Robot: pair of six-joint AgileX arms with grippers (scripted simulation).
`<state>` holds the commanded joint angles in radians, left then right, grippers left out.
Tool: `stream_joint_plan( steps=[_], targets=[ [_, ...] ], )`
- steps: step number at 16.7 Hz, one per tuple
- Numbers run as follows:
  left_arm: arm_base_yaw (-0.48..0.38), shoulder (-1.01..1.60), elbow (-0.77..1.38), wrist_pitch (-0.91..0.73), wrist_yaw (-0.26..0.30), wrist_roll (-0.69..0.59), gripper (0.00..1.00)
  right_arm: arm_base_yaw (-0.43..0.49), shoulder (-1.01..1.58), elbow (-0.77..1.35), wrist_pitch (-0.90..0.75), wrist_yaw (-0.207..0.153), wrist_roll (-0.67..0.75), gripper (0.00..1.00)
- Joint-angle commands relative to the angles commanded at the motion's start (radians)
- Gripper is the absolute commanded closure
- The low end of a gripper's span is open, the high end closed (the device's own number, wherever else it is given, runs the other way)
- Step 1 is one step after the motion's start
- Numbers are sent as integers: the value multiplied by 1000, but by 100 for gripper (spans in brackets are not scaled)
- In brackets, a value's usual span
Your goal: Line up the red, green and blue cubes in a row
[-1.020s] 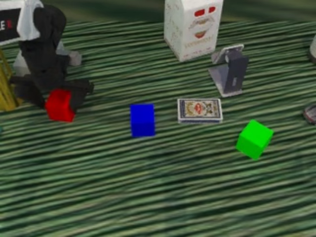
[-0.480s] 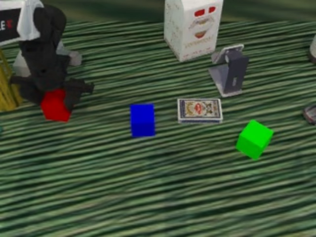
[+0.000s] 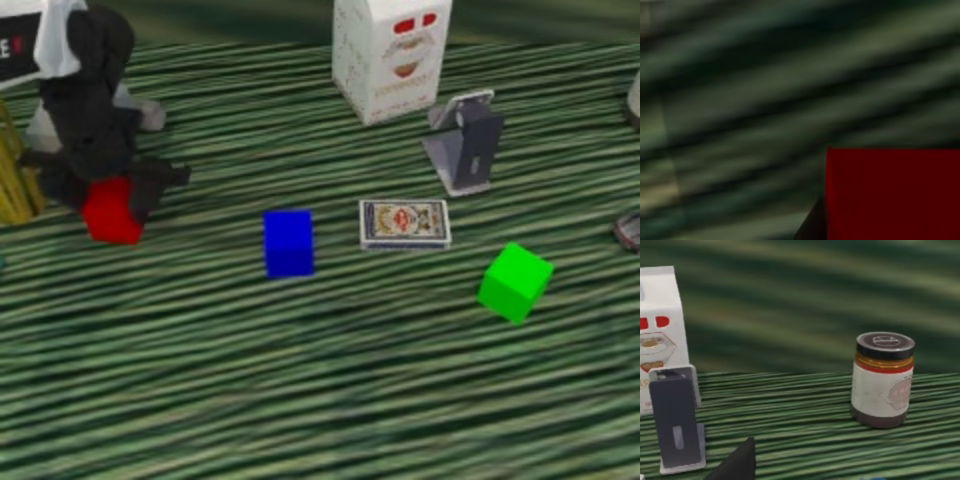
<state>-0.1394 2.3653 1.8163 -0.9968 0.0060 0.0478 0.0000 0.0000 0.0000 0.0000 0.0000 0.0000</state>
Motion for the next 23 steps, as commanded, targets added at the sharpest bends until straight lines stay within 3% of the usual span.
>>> stream_joint_plan(
  steps=[6,13,17,23],
  targets=[
    [17,-53,138,-200,-1,-3,100,0,0,0,0,0,0,0],
    [0,-68,139,-212,-2,-17,100,0,0,0,0,0,0,0],
    [-115,-155,23,-185,-6,-167,100,0,0,0,0,0,0,0],
    [-379,-366,-265,-123,-14,-545,100,0,0,0,0,0,0,0]
  ],
)
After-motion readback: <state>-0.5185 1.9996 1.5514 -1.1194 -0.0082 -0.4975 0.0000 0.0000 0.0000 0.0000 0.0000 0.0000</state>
